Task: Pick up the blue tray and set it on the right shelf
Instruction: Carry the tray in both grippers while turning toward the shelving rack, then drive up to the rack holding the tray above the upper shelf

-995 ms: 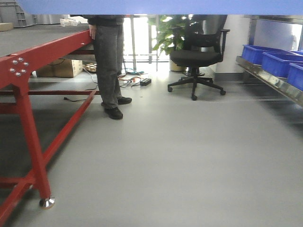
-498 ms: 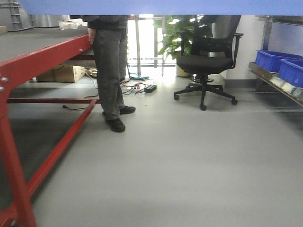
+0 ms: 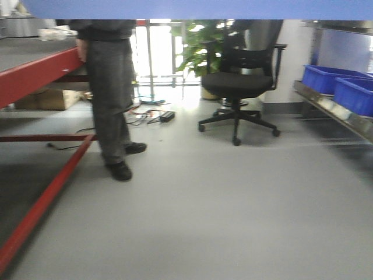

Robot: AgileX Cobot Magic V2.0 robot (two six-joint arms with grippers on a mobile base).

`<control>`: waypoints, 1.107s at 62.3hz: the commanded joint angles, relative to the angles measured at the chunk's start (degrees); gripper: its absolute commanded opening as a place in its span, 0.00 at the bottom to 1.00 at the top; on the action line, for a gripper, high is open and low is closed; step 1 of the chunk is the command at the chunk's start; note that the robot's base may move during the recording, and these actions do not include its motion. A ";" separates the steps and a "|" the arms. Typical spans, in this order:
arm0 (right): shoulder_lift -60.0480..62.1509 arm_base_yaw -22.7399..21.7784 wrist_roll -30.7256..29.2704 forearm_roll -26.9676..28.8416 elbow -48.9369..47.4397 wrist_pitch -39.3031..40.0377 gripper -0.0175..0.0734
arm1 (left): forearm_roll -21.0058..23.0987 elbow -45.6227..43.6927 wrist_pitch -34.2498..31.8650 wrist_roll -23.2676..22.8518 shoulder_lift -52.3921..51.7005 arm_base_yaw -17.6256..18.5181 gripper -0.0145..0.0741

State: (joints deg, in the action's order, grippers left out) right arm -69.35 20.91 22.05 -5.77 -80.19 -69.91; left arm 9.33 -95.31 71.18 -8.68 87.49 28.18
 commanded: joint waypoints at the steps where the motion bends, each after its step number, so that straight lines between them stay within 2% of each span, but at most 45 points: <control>1: 1.62 -0.22 -1.76 -1.30 -1.74 3.47 0.25 | 1.22 -1.87 5.41 1.54 -2.29 0.59 0.11; 69: 1.62 -0.22 -1.76 -1.30 -1.74 3.47 0.25 | 1.29 -1.87 5.41 1.54 -2.29 0.59 0.11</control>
State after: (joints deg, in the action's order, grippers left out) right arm -69.35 20.91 22.05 -5.89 -80.19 -69.91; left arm 9.68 -95.31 71.18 -8.68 87.49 28.18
